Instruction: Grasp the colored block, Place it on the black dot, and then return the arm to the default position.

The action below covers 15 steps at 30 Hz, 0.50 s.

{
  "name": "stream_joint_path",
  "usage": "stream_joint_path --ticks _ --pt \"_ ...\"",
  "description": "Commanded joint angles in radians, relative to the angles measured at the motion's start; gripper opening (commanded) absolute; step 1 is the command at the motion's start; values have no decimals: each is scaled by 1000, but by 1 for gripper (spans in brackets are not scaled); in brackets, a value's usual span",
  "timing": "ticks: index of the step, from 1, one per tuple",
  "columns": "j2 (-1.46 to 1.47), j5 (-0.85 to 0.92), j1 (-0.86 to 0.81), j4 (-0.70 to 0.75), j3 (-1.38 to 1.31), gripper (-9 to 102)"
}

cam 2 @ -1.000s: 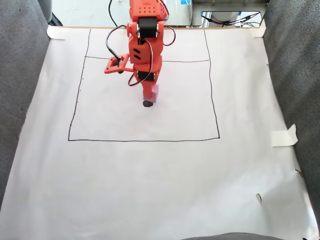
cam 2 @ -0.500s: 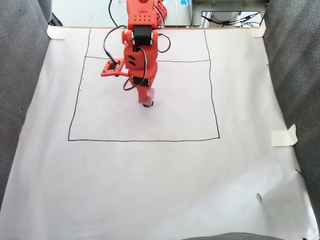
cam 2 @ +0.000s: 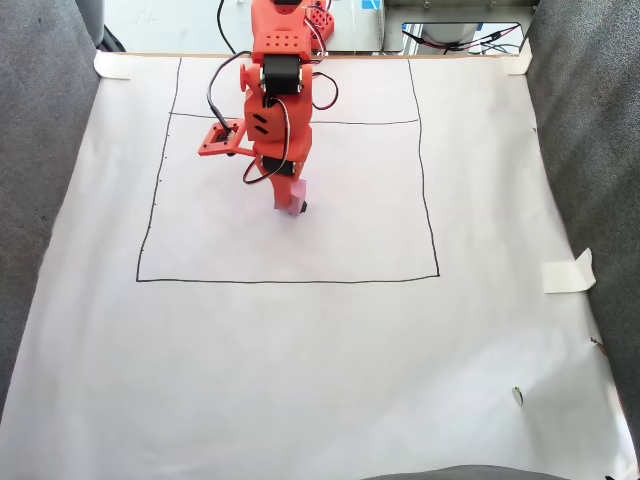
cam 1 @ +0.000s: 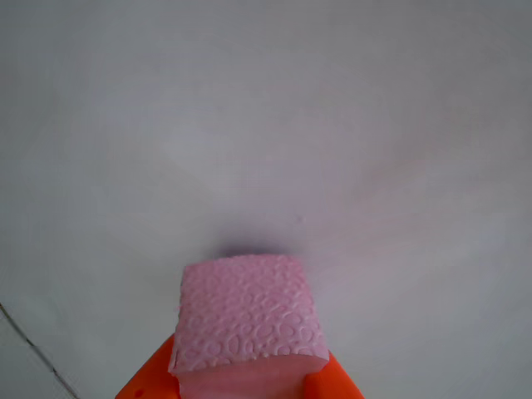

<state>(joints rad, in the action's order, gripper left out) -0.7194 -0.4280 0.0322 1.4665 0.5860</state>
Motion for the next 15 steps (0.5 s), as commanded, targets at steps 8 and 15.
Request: stream_joint_path --ticks 8,15 --pt "0 17 8 3 -40 0" --pt "0 41 17 6 -35 0"
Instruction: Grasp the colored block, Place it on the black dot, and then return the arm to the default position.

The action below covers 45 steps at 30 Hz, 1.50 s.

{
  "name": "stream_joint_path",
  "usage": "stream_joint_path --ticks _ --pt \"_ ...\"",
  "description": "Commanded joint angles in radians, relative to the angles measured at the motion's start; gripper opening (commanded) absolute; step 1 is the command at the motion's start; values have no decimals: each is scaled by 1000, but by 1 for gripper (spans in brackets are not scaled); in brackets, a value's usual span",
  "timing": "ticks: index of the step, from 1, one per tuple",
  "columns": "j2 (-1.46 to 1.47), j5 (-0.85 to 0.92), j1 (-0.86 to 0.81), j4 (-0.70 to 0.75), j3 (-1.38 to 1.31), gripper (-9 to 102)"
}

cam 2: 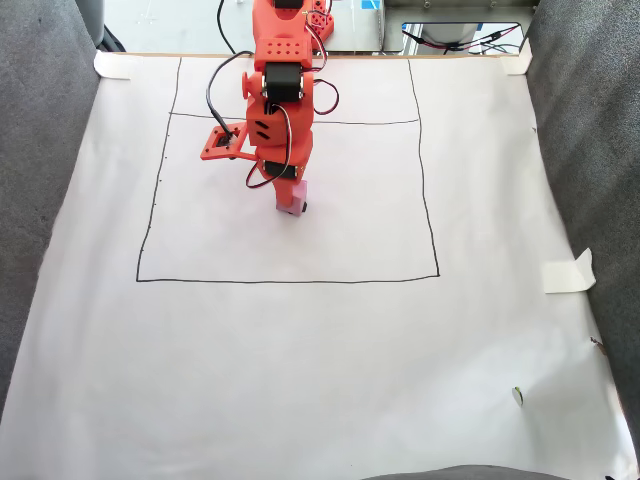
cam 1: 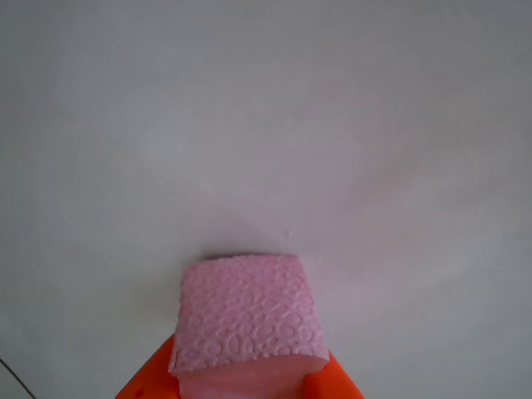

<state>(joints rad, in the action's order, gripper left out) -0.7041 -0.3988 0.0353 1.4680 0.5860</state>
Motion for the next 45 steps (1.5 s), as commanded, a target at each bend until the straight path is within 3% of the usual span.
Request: stream_joint_path --ticks 1,4,8,15,23,31,37,41,44,45 --pt "-15 15 15 6 -35 0" --pt "-15 21 17 8 -34 1" --pt "-21 34 18 17 -34 15" --pt "-28 41 18 29 -34 26" --pt "-60 57 17 43 -11 31" --pt "-288 48 31 -11 219 42" --pt "-693 94 71 -227 667 39" --pt "-1039 118 118 -385 1034 25" --pt "-1279 118 140 -469 1252 0" --pt "-1362 112 140 -506 1324 0"
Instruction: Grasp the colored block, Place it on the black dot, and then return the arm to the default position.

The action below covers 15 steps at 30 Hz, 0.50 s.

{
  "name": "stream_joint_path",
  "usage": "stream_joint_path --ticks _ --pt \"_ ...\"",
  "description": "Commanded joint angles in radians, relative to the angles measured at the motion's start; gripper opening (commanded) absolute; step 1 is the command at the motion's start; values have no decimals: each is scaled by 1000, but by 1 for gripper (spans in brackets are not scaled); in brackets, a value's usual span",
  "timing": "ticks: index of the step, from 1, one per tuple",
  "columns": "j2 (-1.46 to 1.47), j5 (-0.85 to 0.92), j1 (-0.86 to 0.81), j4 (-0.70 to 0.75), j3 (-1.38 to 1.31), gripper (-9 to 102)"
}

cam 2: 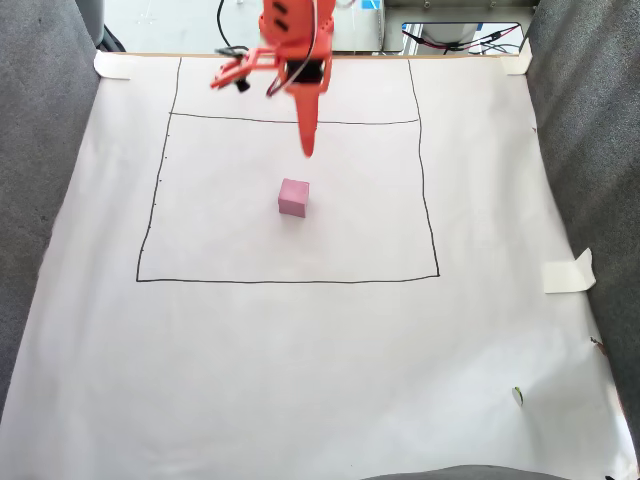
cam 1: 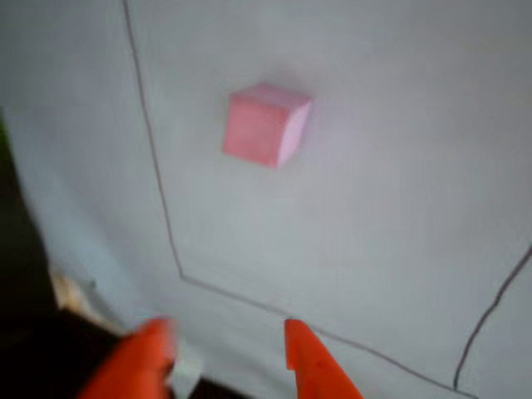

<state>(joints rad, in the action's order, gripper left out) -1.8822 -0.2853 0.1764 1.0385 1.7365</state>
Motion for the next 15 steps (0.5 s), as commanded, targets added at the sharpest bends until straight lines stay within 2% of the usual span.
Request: stream_joint_path --ticks 1,11,15 --pt "-265 -9 -9 -115 244 0" --pt "-976 187 -83 -353 874 0" --pt "-1155 235 -103 -347 1031 0"
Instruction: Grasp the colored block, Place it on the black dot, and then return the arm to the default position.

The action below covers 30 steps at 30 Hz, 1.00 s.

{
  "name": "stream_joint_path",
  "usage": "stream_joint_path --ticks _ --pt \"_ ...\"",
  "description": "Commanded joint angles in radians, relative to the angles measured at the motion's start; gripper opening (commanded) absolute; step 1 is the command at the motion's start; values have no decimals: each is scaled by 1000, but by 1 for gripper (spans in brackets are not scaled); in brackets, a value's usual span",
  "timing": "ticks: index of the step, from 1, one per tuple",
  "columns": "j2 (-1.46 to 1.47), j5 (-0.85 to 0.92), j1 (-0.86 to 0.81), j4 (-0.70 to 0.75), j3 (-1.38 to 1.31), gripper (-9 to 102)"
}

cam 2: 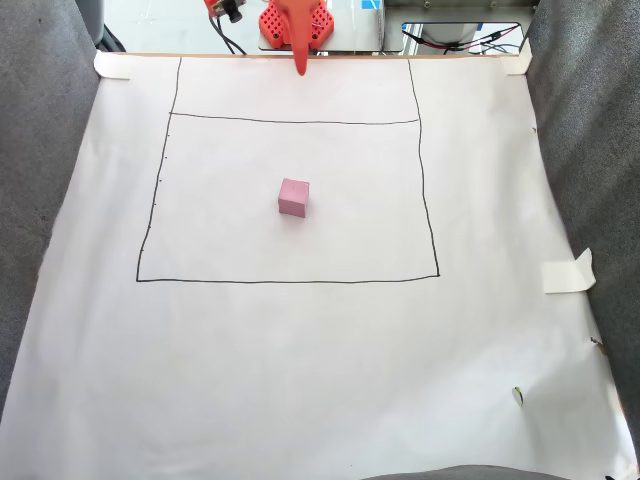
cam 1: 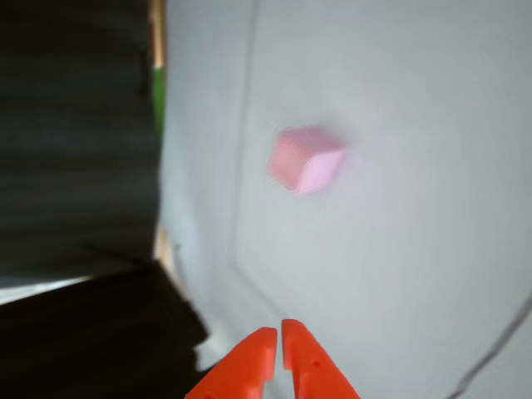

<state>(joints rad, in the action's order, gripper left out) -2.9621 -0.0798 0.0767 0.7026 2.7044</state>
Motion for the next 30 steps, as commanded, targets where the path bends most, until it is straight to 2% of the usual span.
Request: stream_joint_path --ticks 1,7,13,27,30 --pt "-115 38 -8 -5 94 0" --pt "-293 55 -35 3 241 0" --pt "-305 49 -58 -104 334 0" --pt "-307 63 -61 222 336 0" --pt "-307 69 -58 233 336 0"
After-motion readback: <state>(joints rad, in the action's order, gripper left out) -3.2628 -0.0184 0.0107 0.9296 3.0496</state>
